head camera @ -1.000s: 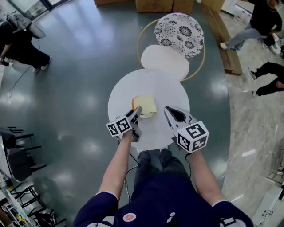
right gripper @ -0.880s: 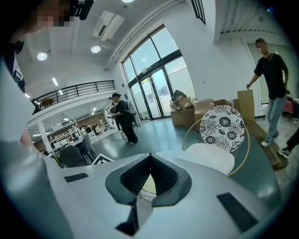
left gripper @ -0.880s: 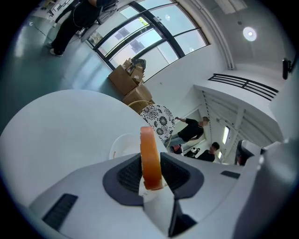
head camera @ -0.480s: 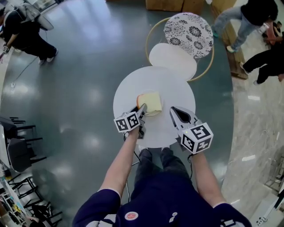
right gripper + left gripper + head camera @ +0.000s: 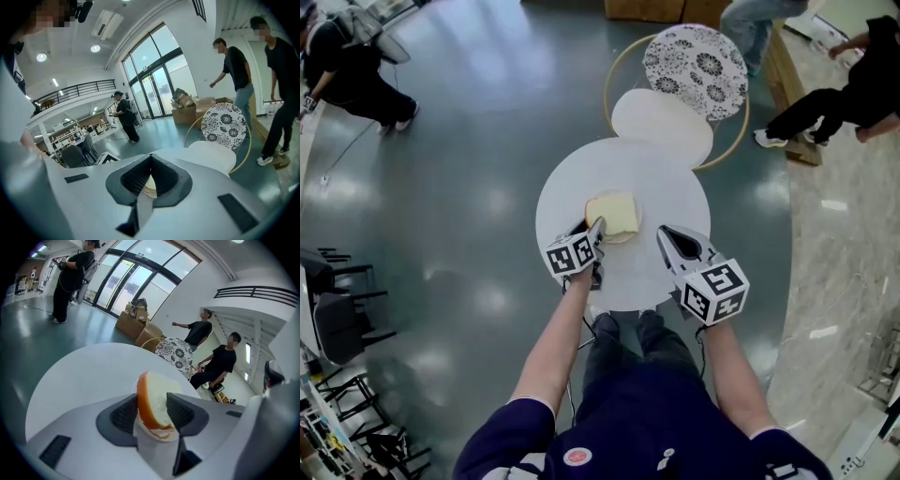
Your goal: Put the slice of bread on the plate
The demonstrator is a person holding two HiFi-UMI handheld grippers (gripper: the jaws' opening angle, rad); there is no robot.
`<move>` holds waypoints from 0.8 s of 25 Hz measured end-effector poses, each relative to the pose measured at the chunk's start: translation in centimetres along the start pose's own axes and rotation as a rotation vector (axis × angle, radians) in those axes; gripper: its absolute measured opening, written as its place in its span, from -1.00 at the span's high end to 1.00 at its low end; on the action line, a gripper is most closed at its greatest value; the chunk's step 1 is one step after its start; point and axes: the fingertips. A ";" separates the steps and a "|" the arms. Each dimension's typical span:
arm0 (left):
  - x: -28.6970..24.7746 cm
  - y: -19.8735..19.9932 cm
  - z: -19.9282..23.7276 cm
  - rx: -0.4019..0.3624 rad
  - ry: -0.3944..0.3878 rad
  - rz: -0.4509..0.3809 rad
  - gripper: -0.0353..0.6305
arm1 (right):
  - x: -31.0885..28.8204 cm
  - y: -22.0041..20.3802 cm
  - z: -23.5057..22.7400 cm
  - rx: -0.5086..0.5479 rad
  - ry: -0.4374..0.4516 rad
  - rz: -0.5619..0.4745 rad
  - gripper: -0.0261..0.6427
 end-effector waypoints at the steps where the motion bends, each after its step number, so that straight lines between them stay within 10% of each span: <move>1: 0.1 0.0 0.1 -0.012 0.014 0.004 0.35 | 0.1 -0.1 0.0 0.000 0.000 0.000 0.90; 20: 1.9 2.4 -0.1 -0.172 0.143 -0.012 0.32 | 1.4 0.3 -0.9 -0.011 0.005 -0.033 0.90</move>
Point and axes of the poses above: the fingertips, and each gripper's own axes: x backward along the fingers, z to its left, y out of its top, and after that the axes turned 11 degrees about -y, right-handed
